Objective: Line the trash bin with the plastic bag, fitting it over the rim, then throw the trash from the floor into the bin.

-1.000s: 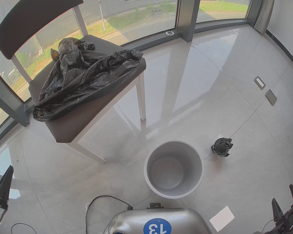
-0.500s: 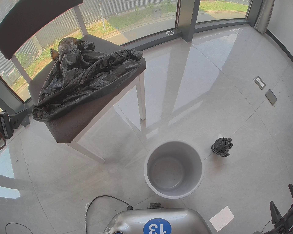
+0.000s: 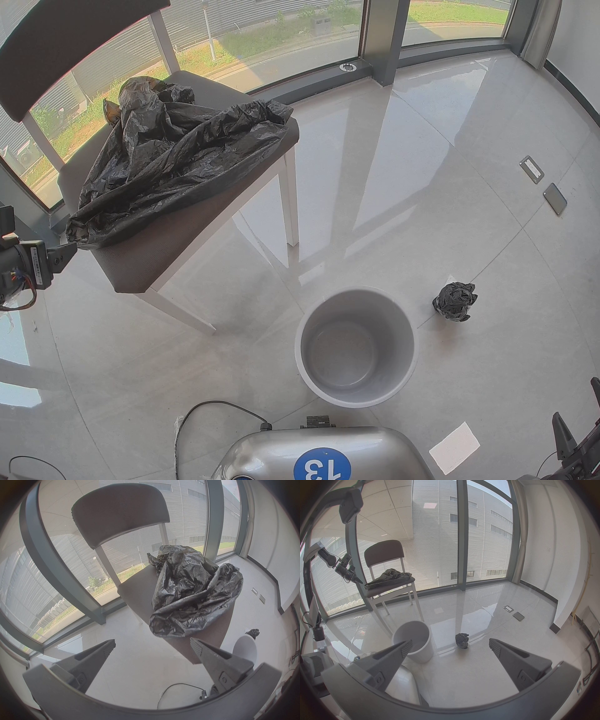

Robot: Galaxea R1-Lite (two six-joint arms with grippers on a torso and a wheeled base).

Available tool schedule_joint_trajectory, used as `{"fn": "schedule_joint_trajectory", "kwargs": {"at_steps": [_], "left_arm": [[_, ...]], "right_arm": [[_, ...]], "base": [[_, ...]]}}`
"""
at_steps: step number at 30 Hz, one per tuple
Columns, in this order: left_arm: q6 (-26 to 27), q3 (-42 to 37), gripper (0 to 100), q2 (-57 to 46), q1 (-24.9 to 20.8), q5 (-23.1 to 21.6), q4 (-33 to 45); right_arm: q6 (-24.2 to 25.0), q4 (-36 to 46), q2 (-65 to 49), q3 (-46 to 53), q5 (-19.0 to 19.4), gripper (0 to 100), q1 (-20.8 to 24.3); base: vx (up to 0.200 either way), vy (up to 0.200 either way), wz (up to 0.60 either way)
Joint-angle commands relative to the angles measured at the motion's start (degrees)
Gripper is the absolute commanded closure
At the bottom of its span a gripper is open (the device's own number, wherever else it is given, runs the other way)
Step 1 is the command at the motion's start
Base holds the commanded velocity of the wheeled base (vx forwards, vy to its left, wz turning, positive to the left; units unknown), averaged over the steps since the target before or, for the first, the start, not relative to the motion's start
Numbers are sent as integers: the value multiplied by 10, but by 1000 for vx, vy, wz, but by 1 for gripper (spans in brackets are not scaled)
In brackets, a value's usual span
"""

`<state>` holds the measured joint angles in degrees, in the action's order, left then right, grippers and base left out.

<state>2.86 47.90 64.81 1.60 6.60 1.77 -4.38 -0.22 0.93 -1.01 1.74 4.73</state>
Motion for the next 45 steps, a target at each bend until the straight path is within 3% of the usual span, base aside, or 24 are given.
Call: {"fn": "schedule_joint_trajectory", "kwargs": {"at_steps": [1,6,34,35,45], "left_arm": [[-1,2,0,28,-2,3,-15],[-2,-4,0,56,2,18,-99],[-47,-17,0,156,7,16,-224],[-52,-18,100,165,6,16,-244],[-57,-32,100,161,2,14,-264]], "right_arm": [[-1,0,-9,10,0,0,0],[-2,0,-9,10,0,0,0],[-2,0,-9,10,2,0,0],[-3,0,-9,10,2,0,0],[-1,0,-9,10,2,0,0]], "base": [[0,0,0],[0,0,0],[0,0,0],[0,0,0],[0,0,0]]}}
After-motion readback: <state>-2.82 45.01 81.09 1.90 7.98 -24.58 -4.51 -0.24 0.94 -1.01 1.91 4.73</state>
